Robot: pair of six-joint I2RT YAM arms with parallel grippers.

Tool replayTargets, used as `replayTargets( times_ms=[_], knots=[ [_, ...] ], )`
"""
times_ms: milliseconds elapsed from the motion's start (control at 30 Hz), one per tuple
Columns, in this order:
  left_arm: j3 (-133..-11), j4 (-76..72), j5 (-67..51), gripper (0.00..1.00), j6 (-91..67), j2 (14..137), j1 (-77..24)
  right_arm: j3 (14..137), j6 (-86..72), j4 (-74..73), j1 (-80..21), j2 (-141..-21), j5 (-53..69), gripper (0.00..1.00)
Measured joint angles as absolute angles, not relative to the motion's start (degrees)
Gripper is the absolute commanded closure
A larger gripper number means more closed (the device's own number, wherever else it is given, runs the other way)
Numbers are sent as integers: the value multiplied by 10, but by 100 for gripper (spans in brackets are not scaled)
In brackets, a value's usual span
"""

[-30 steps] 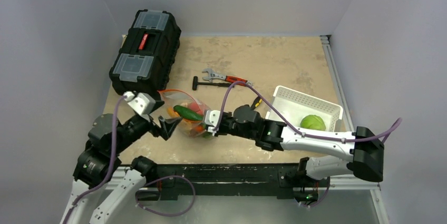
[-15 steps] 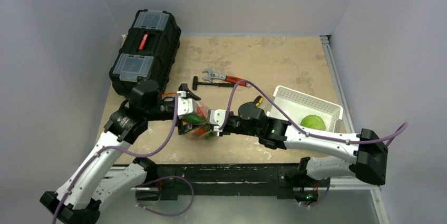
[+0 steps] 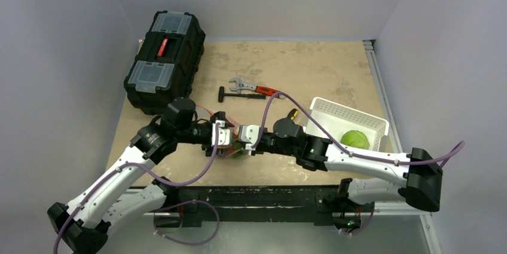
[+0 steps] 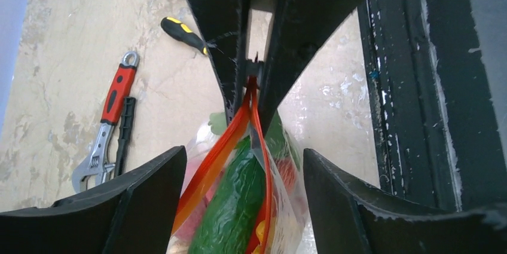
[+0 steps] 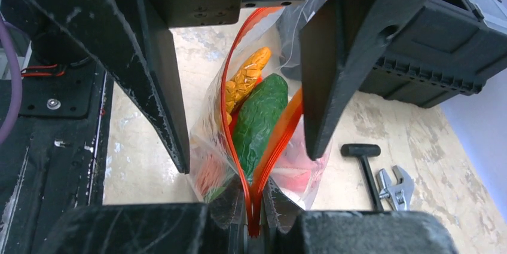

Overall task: Place the food in the zip-top bag and seal the zipper
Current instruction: Zip the zipper food storage bag at the center of the board.

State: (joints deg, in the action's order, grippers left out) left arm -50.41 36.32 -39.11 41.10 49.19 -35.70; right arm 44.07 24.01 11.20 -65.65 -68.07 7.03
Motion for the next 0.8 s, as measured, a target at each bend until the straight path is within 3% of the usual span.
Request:
replayTargets(
  times_ms=[167, 300, 400, 667, 733, 800],
  knots=[
    [-459, 337, -338, 54, 416, 456, -383, 437, 236, 112, -656, -678, 70, 98],
    [-454, 315, -311, 70, 415, 445, -391, 437, 234, 111, -657, -678, 68, 77],
    [-454, 302, -301, 81, 411, 447, -391, 437, 223, 112, -656, -679, 59, 67],
    [-454, 292, -288, 87, 408, 453, -395, 395, 176, 150, -656, -657, 1, 54],
    [-454, 291, -286, 84, 405, 450, -396, 378, 160, 166, -656, -644, -10, 53],
    [-454, 291, -283, 74, 401, 446, -398, 360, 146, 186, -656, -629, -20, 54]
  ],
)
